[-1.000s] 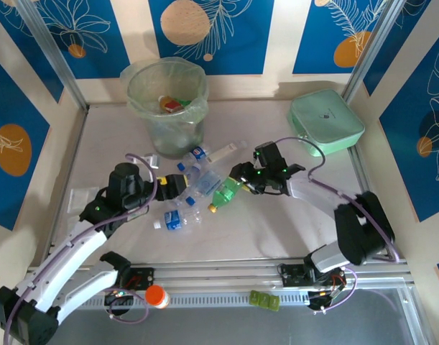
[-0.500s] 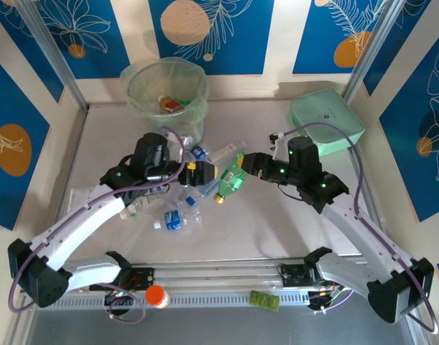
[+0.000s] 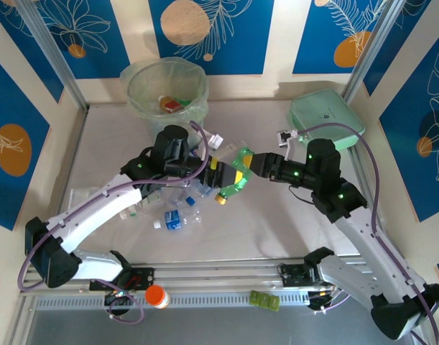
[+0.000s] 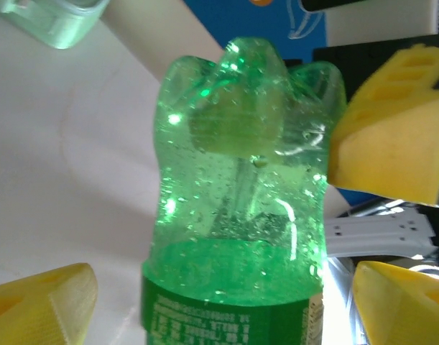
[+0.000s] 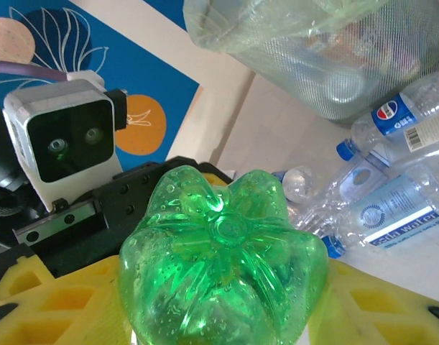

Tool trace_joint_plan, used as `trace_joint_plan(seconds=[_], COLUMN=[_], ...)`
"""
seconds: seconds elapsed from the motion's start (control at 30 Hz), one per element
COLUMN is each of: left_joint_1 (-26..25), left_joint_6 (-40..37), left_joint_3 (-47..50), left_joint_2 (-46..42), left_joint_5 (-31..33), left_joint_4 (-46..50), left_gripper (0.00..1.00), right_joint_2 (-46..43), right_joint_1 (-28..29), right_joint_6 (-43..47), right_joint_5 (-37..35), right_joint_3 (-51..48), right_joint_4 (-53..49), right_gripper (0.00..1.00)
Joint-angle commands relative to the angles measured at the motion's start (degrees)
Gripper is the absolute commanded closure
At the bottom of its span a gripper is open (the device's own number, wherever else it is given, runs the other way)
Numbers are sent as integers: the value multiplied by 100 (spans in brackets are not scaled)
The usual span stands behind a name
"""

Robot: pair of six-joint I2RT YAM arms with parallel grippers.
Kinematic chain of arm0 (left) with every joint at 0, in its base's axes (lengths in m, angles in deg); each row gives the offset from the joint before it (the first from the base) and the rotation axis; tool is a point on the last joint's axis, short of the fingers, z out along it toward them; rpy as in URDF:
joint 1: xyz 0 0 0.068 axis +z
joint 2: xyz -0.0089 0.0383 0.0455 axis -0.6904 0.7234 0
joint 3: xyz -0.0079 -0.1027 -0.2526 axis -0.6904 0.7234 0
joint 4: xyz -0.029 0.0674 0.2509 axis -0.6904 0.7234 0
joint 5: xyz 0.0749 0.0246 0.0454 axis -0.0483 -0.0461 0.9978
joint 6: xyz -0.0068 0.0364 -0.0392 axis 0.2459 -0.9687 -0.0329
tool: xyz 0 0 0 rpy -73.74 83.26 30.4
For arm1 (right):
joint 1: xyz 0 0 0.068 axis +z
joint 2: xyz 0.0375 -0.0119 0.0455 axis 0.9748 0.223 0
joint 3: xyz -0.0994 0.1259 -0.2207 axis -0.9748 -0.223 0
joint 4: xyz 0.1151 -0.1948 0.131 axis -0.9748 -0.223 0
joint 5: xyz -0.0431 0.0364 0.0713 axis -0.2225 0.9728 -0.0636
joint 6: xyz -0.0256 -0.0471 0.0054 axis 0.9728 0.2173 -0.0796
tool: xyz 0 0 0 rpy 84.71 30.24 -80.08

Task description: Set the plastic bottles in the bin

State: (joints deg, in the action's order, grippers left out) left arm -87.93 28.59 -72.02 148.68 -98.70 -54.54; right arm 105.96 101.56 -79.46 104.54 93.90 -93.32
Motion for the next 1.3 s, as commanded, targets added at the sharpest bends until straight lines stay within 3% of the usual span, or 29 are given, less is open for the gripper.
trace_joint_plan(seconds=[0.0, 0.17, 0.37, 0.5, 0.67, 0.8, 1.1, 1.27], left_joint_1=[-192, -313, -332, -332, -297, -206, 911, 1569], left_joint_6=[102, -72, -200, -291, -528, -676, -451, -581], left_joint_3=[-191, -316, -509, -572, -708, -811, -1357, -2278], left_joint_2=[106, 127, 170, 171, 120, 117, 386, 891], left_joint_5=[-648, -603, -613, -538, -306, -81, 253, 1601], left_joint_4=[-468, -398, -249, -166, 108, 322, 522, 1235], left_gripper=[13, 22, 45, 49, 50, 55, 70, 69], right_joint_2=[-129, -142, -151, -162, -237, -387, -614, -595], right_joint_1=[-151, -243, -247, -251, -265, -290, -419, -446], right_joint_6=[-139, -280, -296, -252, 81, 294, 392, 397], right_joint_5=[400, 593, 608, 531, 222, -93, -686, -741], right_joint_3=[40, 17, 24, 52, 334, 434, 315, 220], right_joint_4=[202, 322, 303, 225, -282, -585, -1053, -1048], right_gripper=[45, 45, 45, 45, 14, 7, 7, 7])
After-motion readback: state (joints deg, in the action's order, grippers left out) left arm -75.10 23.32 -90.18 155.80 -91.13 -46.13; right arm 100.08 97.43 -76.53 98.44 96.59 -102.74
